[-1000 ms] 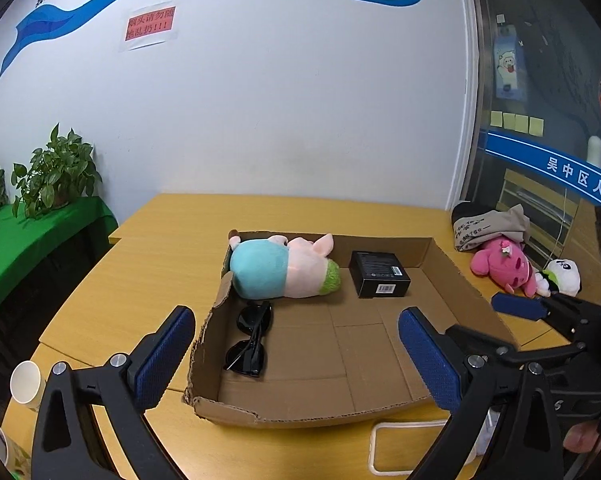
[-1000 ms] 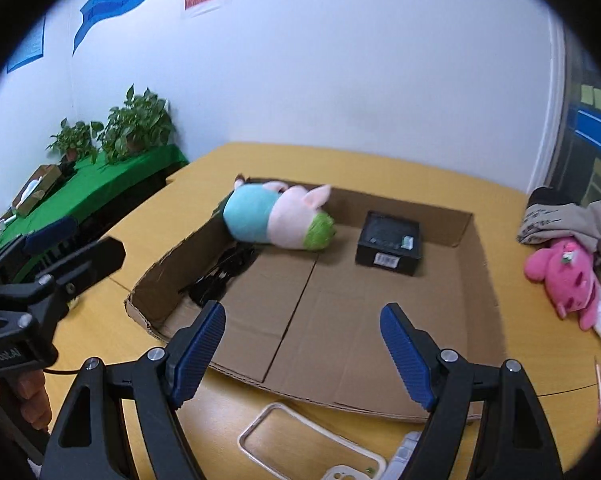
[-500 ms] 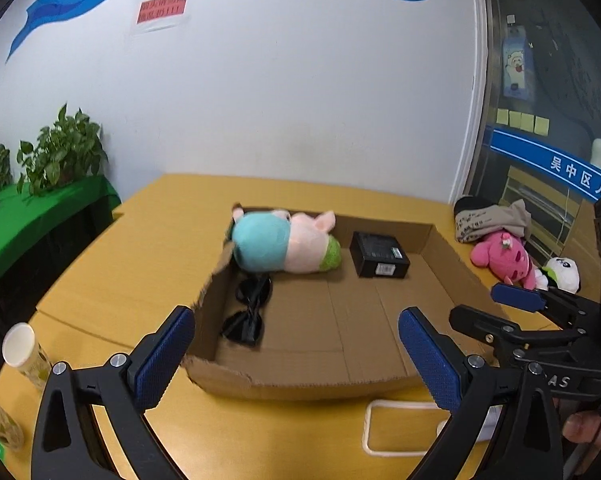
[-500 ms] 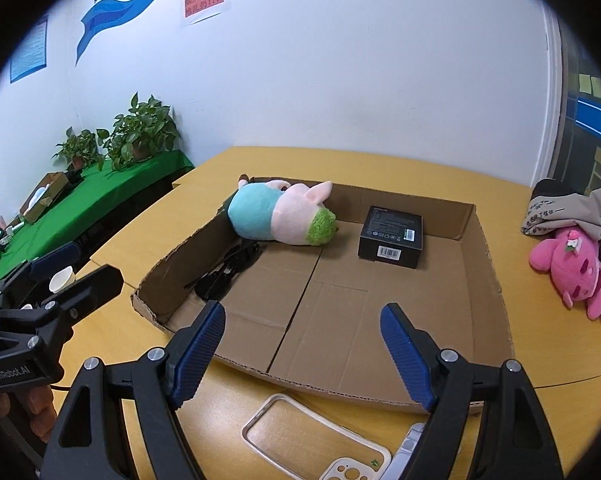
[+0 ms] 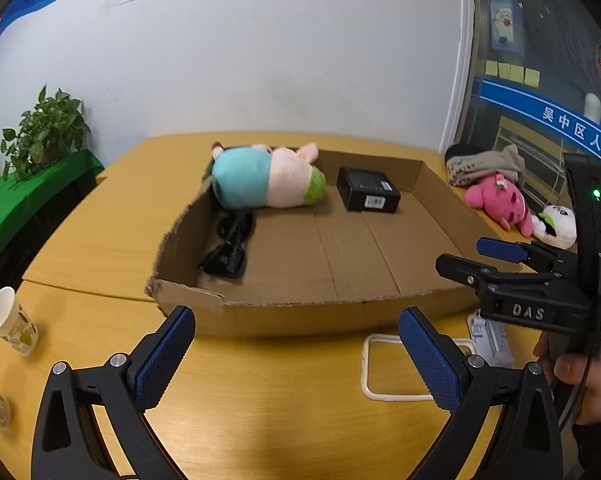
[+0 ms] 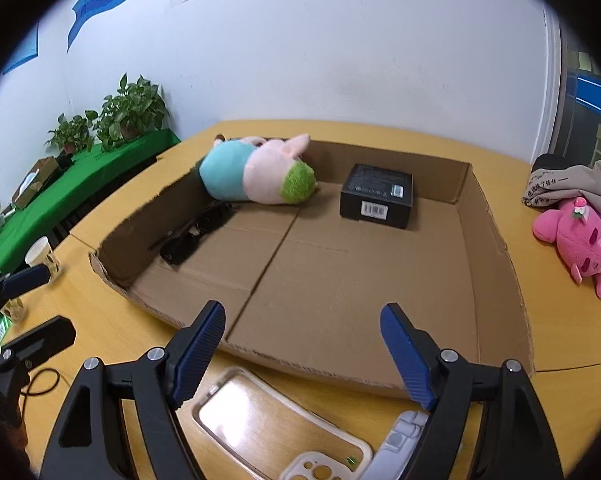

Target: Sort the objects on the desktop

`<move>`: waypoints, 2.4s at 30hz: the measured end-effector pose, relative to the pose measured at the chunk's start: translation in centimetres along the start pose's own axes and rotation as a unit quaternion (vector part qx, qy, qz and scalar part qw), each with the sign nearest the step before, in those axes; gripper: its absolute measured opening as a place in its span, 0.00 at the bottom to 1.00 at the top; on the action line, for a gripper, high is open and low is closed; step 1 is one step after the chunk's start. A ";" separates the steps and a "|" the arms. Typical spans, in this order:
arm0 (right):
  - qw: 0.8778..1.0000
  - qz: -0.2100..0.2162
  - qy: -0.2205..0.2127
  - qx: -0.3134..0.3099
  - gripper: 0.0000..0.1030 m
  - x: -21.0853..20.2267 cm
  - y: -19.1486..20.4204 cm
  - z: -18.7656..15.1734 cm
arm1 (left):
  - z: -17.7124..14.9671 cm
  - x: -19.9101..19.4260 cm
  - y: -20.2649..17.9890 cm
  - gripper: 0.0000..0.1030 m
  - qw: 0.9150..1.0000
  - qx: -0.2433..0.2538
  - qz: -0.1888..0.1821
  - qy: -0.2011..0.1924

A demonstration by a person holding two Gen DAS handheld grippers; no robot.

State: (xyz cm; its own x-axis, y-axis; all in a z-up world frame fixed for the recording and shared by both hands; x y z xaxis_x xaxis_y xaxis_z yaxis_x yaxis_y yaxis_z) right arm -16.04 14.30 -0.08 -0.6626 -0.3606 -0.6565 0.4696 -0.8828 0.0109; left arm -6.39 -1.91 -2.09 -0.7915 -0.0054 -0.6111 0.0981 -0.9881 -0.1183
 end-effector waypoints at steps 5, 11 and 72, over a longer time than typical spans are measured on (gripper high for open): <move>1.000 -0.004 0.026 0.006 0.78 0.3 -1.4 -3.2 | -0.4 1.2 -1.3 1.00 1.000 0.011 -0.013 0.013; 1.000 -0.001 0.002 -0.013 0.78 -1.6 -1.8 -4.5 | -1.0 1.8 -1.9 1.00 0.999 0.007 -0.022 0.024; 0.995 0.018 0.076 0.058 0.79 -3.4 -15.3 -12.2 | -8.9 2.3 -18.9 1.00 0.970 0.106 -0.184 0.114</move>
State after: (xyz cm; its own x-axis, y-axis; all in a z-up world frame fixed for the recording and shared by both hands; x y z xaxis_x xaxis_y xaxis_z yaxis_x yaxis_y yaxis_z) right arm -13.88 32.74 -7.18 -0.5463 -0.3511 -0.7604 0.4153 -0.9020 0.1182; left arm -4.75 18.13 -8.22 -0.5931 0.3648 -0.7177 -0.3123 -0.9259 -0.2126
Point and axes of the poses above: each gripper's, at about its wrist camera, not at the fingertips, and x roughly the way its jaws point, y to its left, z to its top, the point moved 9 cm from there along x, roughly the way its jaws point, and after that the axes turned 2 degrees about -x, right-handed, at the moved point
